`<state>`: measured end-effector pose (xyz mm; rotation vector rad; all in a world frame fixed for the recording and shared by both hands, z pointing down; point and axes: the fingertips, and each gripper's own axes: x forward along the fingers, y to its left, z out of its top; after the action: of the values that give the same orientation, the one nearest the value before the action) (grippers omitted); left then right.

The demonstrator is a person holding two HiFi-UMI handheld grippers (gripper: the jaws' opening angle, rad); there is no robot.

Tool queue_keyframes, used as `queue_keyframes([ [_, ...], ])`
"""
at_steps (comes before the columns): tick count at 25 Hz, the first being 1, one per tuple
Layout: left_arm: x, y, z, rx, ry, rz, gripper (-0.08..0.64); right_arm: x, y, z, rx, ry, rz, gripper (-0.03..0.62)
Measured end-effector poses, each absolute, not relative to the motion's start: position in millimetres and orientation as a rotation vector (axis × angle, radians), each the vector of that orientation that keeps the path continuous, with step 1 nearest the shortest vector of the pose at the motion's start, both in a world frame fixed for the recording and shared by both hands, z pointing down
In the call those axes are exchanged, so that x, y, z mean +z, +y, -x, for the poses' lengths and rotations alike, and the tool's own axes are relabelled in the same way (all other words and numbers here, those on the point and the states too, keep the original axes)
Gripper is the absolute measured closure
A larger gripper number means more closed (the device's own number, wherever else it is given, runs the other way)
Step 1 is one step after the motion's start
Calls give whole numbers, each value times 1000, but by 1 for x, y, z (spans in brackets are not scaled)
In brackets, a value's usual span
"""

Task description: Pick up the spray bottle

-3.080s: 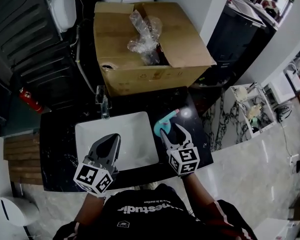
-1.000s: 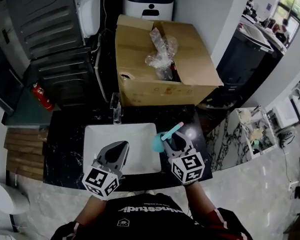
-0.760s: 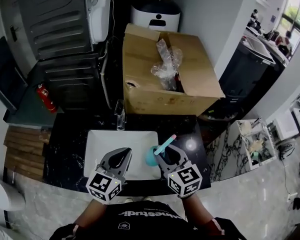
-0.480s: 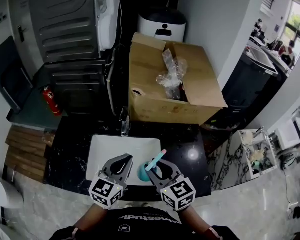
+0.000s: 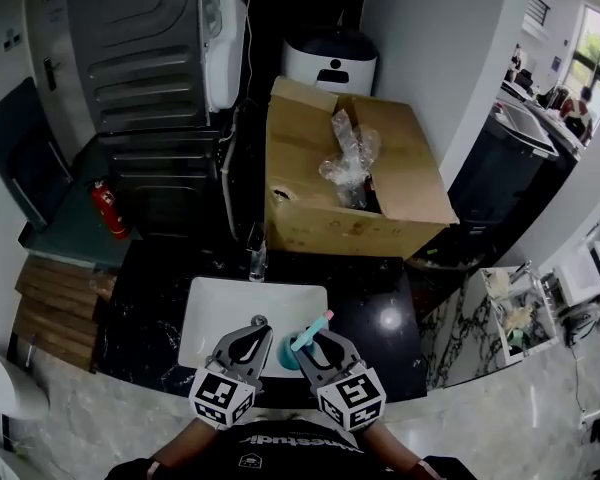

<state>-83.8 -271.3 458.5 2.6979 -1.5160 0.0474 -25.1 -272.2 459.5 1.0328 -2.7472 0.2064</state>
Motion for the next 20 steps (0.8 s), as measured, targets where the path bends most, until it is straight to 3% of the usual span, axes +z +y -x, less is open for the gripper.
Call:
queue_keyframes([
  [20, 461, -275, 80, 20, -1453, -2688, 545, 463, -270, 15, 228, -2709, -1098, 420],
])
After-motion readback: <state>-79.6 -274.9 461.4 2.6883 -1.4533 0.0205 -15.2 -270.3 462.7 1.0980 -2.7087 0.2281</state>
